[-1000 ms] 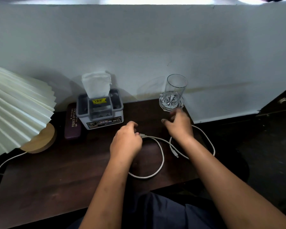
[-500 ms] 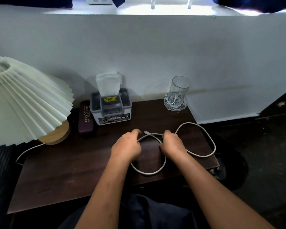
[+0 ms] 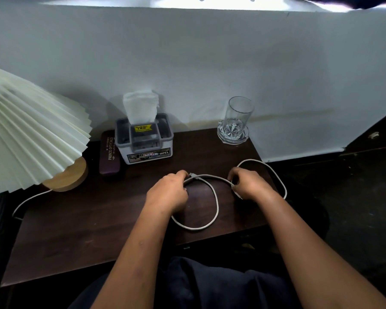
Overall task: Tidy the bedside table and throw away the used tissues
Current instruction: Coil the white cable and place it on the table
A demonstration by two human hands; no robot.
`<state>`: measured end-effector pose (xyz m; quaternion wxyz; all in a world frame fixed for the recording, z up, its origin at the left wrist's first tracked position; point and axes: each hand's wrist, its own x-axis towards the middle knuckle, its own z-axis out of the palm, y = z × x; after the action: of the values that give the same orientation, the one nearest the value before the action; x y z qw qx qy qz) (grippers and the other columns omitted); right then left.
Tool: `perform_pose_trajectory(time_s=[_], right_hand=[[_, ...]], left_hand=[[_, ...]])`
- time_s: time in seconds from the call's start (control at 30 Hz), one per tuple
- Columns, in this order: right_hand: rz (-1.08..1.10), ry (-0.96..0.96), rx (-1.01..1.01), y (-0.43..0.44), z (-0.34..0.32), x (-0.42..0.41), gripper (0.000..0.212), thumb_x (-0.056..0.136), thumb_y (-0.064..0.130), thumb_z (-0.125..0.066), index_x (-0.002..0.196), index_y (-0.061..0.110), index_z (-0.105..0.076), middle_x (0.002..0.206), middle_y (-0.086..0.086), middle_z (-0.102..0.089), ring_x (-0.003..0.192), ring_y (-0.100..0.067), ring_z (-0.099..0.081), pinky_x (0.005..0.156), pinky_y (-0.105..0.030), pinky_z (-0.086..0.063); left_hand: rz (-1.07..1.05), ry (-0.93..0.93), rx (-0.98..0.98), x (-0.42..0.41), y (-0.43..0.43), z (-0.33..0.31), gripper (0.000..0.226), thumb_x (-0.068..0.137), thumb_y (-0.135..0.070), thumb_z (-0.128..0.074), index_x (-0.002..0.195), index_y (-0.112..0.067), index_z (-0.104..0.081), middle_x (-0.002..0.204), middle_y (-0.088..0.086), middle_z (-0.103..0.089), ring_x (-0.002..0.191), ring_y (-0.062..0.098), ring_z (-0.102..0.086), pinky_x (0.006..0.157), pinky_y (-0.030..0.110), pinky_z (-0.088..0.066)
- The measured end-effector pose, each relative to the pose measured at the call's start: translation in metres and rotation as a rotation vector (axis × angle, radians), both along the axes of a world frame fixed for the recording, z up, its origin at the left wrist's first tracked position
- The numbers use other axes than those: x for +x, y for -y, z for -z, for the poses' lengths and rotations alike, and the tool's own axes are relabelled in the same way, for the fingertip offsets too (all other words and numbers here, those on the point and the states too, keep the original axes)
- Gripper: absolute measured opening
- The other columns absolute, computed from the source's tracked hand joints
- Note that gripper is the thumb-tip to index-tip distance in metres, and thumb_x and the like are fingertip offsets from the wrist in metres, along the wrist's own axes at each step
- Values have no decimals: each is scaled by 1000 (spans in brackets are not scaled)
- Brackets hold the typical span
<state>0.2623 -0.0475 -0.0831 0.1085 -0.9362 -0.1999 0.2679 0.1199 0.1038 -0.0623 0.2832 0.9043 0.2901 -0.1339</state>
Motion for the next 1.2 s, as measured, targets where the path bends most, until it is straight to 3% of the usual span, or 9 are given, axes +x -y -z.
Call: perform_pose_trajectory(time_s=[0.27, 0.4, 0.5, 0.67, 0.77, 0.83, 0.93, 1.03, 1.2], right_hand=[[-127, -118, 574, -23, -26, -11, 18, 91, 6, -51, 92, 23, -58, 71, 6, -53, 59, -9, -47, 56, -22, -41], [-251, -120, 762, -33, -53, -21, 15, 90, 10, -57, 89, 22, -65, 62, 14, -54, 54, 2, -46, 54, -10, -36], [-239, -257, 884, -36, -64, -25, 23, 92, 23, -57, 72, 17, -66, 56, 6, -51, 47, 0, -41, 48, -12, -32], [-12, -172, 1130, -38, -60, -20, 45, 92, 23, -57, 49, 16, -43, 44, 8, -32, 41, -3, -26, 44, -18, -22], [215, -403, 1395, -39, -58, -15, 48, 88, 21, -57, 47, 20, -32, 40, 9, -26, 36, -6, -20, 41, -25, -13], [254, -518, 1490, -38, -57, -9, 45, 84, 19, -54, 45, 20, -31, 38, 7, -26, 34, -7, -20, 41, -27, -10], [225, -580, 1444, -32, -51, -2, 42, 79, 16, -53, 45, 22, -30, 38, 8, -25, 36, -8, -19, 42, -26, -12], [185, -643, 1299, -24, -44, 3, 38, 77, 14, -53, 47, 19, -28, 37, 9, -23, 36, -8, -17, 44, -27, -10], [-221, -222, 550, -20, -28, 6, 43, 79, 13, -64, 44, 18, -40, 44, 9, -32, 44, -4, -29, 49, -24, -26]], left_hand=[[-20, 258, -24, 5, 10, -1, 40, 91, -24, -50, 130, -21, -42, 132, 6, -49, 122, 24, -44, 99, 38, -39], [-106, 724, 265, 5, 9, -15, 19, 84, -30, -57, 94, -15, -52, 91, 1, -54, 90, 23, -52, 74, 38, -42], [-130, 912, 226, 2, 3, -31, 21, 84, -39, -47, 79, -19, -47, 72, -11, -44, 72, 16, -47, 65, 35, -38], [-136, 737, -88, -3, -4, -20, 39, 88, -49, -38, 84, -17, -60, 73, -5, -59, 76, 14, -55, 69, 33, -42], [-157, 663, -382, 0, 1, -16, 20, 93, -35, -49, 87, -21, -62, 72, 3, -65, 66, 14, -59, 67, 34, -49], [-84, 453, -386, 2, 3, -7, 14, 88, -26, -58, 102, -27, -59, 90, 5, -66, 83, 19, -63, 79, 35, -51], [112, 138, 20, -2, 10, 13, 49, 87, -28, -56, 132, -36, -38, 129, 1, -47, 118, 23, -47, 96, 39, -43], [154, 140, 89, 0, 24, 24, 61, 88, -32, -52, 140, -42, -22, 148, -4, -23, 128, 25, -32, 97, 44, -43], [328, 81, 180, 9, 46, 34, 65, 88, -32, -52, 143, -39, -19, 154, -8, -14, 132, 24, -24, 92, 44, -42]])
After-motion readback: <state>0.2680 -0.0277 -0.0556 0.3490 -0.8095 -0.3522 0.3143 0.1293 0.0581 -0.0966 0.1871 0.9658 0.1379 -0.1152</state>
